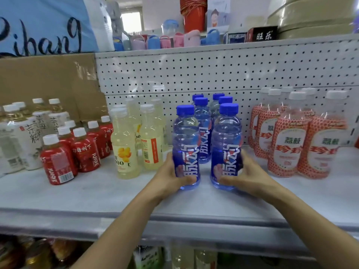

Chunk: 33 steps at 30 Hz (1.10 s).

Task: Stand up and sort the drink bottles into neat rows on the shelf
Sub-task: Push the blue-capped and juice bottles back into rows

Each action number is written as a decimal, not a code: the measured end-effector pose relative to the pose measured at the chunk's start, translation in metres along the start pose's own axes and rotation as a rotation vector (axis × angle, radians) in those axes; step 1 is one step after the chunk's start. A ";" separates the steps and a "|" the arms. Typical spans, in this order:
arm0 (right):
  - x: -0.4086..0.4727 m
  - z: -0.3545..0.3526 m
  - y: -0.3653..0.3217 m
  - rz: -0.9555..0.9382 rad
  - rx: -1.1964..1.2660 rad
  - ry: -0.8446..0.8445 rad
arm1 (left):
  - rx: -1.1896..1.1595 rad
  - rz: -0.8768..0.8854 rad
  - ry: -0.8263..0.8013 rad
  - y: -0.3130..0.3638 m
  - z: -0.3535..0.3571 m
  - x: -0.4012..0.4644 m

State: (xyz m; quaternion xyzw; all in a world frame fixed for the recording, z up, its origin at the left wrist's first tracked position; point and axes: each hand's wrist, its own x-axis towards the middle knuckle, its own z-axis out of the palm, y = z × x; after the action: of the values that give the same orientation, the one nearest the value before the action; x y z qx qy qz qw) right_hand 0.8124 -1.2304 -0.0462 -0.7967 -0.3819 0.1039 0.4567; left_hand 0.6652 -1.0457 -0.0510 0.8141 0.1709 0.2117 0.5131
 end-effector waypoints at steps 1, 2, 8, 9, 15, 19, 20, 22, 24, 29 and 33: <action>0.001 0.001 0.003 -0.012 0.013 0.005 | -0.016 0.000 0.000 0.001 0.006 0.006; 0.002 0.002 0.005 -0.019 0.009 0.026 | -0.027 -0.004 -0.005 0.001 0.013 0.011; 0.016 0.007 0.011 -0.009 -0.040 0.182 | -0.079 0.028 -0.001 0.004 0.038 0.030; 0.019 0.007 0.011 0.004 -0.035 0.196 | -0.081 0.036 0.003 0.004 0.041 0.032; 0.027 0.008 0.019 0.010 -0.041 0.272 | -0.091 0.058 0.023 0.001 0.046 0.035; 0.028 0.010 0.024 -0.012 -0.021 0.276 | -0.087 0.086 0.024 0.002 0.047 0.031; 0.027 0.010 0.024 -0.025 -0.033 0.269 | -0.075 0.093 0.026 0.003 0.048 0.029; 0.027 0.011 0.025 -0.060 -0.040 0.275 | -0.019 0.083 0.036 0.005 0.046 0.025; 0.025 0.011 0.022 -0.102 -0.027 0.354 | 0.007 0.037 0.024 0.010 0.041 0.016; 0.009 0.013 -0.006 -0.492 -0.016 0.721 | 0.167 0.103 0.270 0.014 0.001 -0.020; -0.002 0.044 -0.041 -0.697 -0.030 0.629 | 0.243 0.277 0.693 -0.009 -0.056 -0.036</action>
State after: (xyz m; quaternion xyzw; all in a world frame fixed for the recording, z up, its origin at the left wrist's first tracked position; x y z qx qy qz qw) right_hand 0.7675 -1.1918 -0.0384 -0.6203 -0.4712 -0.3079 0.5463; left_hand 0.6052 -1.0171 -0.0444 0.7646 0.2462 0.5194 0.2913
